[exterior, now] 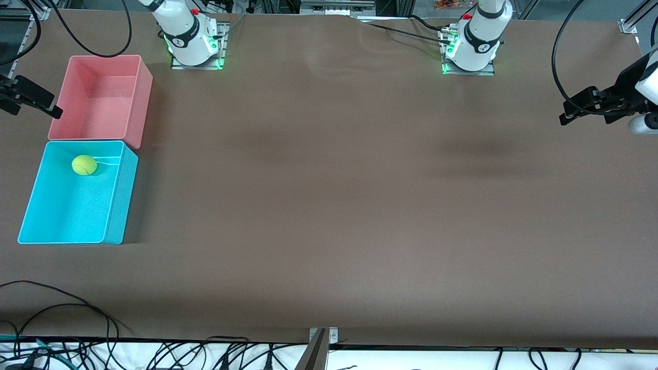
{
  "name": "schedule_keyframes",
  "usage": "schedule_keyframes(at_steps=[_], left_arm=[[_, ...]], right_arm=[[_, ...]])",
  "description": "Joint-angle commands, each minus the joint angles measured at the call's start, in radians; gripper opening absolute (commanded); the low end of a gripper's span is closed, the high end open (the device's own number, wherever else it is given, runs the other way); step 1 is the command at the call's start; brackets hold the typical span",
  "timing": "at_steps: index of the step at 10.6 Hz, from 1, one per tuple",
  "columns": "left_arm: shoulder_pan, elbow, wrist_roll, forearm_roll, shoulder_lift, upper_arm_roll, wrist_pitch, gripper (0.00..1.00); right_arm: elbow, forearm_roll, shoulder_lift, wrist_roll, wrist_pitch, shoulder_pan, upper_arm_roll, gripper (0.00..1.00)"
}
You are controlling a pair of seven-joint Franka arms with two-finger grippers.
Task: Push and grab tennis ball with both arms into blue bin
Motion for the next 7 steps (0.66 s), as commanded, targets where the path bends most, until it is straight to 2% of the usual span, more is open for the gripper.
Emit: schedule_keyframes(at_steps=[1, 7], left_arm=[[-0.002, 0.018, 0.000, -0.019, 0.006, 0.000, -0.011, 1.00], [-0.002, 0.019, 0.000, -0.019, 0.006, 0.000, -0.011, 1.00]], right_arm=[[-0.025, 0.006, -0.023, 0.042, 0.016, -0.020, 0.030, 1.00], [-0.022, 0.047, -0.017, 0.079, 0.022, -0.013, 0.030, 1.00]])
